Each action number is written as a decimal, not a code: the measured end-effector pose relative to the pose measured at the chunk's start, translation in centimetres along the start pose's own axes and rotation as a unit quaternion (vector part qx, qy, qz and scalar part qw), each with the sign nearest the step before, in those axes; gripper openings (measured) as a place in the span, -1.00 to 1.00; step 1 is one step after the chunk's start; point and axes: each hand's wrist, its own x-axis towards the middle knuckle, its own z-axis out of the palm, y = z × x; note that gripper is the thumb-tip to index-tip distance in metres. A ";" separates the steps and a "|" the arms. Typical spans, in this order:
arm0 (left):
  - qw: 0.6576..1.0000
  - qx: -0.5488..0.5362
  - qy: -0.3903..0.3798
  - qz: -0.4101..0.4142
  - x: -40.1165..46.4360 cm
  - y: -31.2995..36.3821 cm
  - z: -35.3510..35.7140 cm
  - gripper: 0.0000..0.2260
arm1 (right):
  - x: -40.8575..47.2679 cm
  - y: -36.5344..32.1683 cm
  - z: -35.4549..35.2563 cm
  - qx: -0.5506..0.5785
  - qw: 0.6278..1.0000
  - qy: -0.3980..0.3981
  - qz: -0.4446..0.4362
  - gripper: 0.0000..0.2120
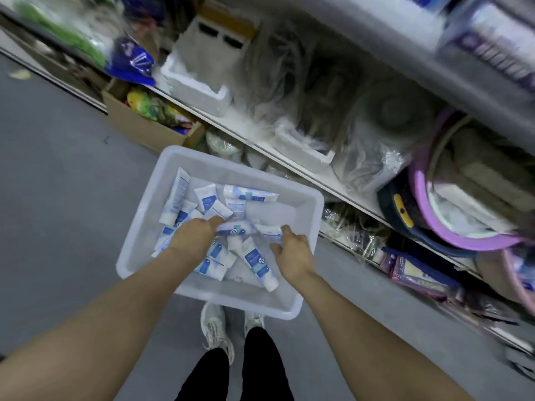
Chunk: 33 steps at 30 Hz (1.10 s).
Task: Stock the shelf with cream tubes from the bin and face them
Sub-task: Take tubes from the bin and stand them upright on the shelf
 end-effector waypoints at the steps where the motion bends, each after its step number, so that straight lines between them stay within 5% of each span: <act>1: 0.999 -0.046 0.010 0.003 -1.3 0.2 -0.9 -0.61 | -0.8 -0.3 -1.0 0.016 1.000 0.010 -0.002 -0.73; 7: 0.948 -0.294 0.121 0.012 -8.8 2.7 -8.9 -0.77 | -7.0 -2.5 -9.1 0.050 0.995 0.080 -0.025 -0.64; 11: 0.949 -0.284 0.138 0.029 -12.1 5.0 -14.7 -0.91 | -11.4 -3.6 -14.4 0.063 0.987 0.137 -0.050 -0.59; 16: 0.936 -0.277 0.195 0.096 -16.3 8.9 -21.9 -0.78 | -16.9 -4.1 -21.4 0.052 0.972 0.212 -0.087 -0.61; 22: 0.866 -0.431 0.185 0.173 -19.5 15.4 -27.7 -0.82 | -22.9 -3.8 -28.6 0.060 0.945 0.304 -0.108 -0.61; 28: 0.855 -0.399 0.190 0.273 -22.8 23.4 -33.3 -0.85 | -29.8 -2.2 -36.9 0.046 0.920 0.373 -0.112 -0.58; 33: 0.813 -0.415 0.232 0.336 -27.0 29.2 -40.1 -0.84 | -36.1 0.0 -46.1 0.062 0.882 0.451 -0.124 -0.65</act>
